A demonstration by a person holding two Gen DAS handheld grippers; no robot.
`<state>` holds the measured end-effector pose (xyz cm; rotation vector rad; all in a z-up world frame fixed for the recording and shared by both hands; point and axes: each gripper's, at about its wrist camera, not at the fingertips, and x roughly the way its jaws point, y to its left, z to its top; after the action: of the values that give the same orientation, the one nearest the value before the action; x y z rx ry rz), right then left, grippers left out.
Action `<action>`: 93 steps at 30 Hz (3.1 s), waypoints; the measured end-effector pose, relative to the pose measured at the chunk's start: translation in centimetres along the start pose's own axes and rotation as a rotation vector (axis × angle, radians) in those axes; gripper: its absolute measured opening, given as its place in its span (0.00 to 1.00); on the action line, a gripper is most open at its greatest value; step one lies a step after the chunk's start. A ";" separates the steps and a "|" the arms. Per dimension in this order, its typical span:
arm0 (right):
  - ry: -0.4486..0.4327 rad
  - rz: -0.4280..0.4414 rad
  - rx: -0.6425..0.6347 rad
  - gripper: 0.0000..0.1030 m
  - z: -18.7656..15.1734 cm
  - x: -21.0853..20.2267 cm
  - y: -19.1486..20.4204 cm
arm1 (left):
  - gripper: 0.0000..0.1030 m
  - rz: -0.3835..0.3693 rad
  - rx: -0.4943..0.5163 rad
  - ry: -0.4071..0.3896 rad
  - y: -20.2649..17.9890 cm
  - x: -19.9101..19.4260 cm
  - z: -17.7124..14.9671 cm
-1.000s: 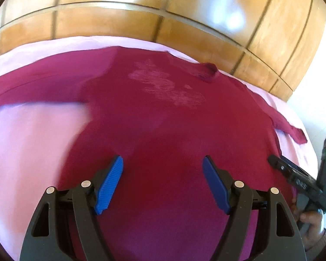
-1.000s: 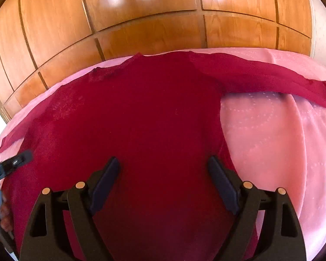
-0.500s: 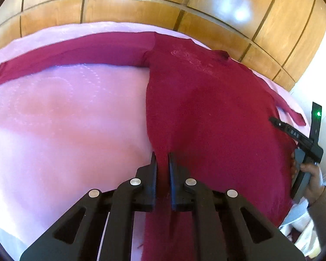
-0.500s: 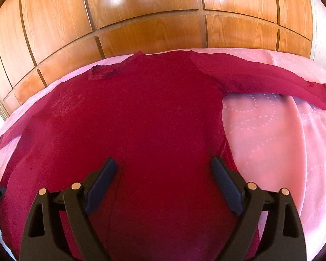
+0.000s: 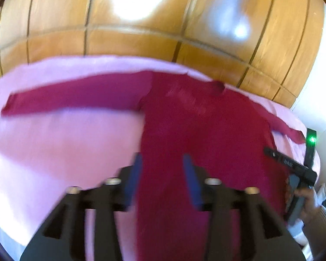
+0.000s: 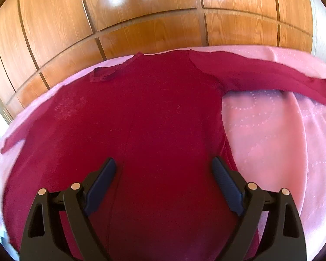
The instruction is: Fold small clothes
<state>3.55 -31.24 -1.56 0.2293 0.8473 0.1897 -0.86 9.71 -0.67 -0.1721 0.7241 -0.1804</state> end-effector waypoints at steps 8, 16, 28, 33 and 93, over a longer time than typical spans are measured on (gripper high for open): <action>-0.121 -0.030 0.446 0.68 2.9 -5.3 -14.9 | 0.61 -0.008 0.121 0.070 -6.0 7.8 1.6; -0.191 -0.251 0.783 0.49 6.2 -5.8 -30.5 | 0.68 -0.013 0.070 0.138 -5.1 12.1 0.6; -0.191 -0.461 0.838 0.05 9.4 -4.3 -35.7 | 0.76 -0.008 0.089 0.139 -5.6 12.7 0.5; -0.217 -0.379 0.745 0.05 11.5 -5.9 -31.7 | 0.80 -0.017 0.087 0.137 -5.6 12.7 0.5; 0.015 0.017 0.194 0.48 15.7 11.5 -0.1 | 0.05 -0.078 -0.115 0.114 -1.3 19.7 13.4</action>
<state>22.90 -30.40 0.23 0.4174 0.8791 0.1249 22.44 5.30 -3.13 -0.3013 0.8420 -0.2241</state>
